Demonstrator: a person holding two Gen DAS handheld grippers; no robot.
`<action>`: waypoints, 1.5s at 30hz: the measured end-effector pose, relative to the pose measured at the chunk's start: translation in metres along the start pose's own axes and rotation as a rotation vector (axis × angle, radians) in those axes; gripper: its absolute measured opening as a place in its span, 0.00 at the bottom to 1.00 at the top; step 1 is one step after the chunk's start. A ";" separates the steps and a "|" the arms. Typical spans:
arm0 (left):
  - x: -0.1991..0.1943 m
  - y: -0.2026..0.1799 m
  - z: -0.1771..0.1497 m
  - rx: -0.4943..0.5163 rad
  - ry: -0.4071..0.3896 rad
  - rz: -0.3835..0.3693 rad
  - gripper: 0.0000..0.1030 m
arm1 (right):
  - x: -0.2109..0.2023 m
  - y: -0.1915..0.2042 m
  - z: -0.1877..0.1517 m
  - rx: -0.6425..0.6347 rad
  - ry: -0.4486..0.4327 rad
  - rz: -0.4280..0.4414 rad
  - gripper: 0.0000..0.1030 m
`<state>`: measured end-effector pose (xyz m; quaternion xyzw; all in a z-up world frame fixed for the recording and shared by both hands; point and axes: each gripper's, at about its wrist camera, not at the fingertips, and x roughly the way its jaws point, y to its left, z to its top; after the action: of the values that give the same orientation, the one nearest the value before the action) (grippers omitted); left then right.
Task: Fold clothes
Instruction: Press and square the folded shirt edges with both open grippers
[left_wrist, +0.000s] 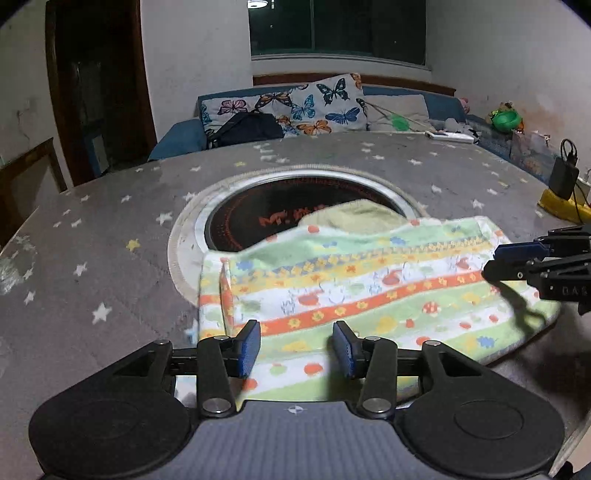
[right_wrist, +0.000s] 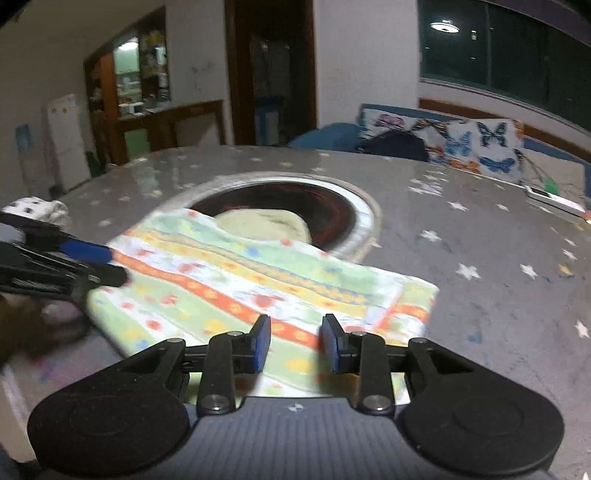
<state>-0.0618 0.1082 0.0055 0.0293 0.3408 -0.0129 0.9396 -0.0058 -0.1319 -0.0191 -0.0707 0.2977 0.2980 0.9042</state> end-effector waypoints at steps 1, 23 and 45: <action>0.000 0.001 0.004 0.003 -0.012 0.001 0.46 | -0.001 -0.004 0.001 0.013 -0.001 -0.006 0.29; 0.037 0.015 0.035 -0.093 0.019 0.013 0.48 | 0.009 0.012 0.024 0.021 -0.038 0.055 0.40; -0.005 0.005 0.001 -0.104 0.065 0.005 0.60 | -0.004 0.071 0.005 -0.180 -0.037 0.095 0.51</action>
<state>-0.0653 0.1133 0.0096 -0.0185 0.3714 0.0082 0.9283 -0.0470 -0.0748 -0.0097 -0.1320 0.2560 0.3674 0.8843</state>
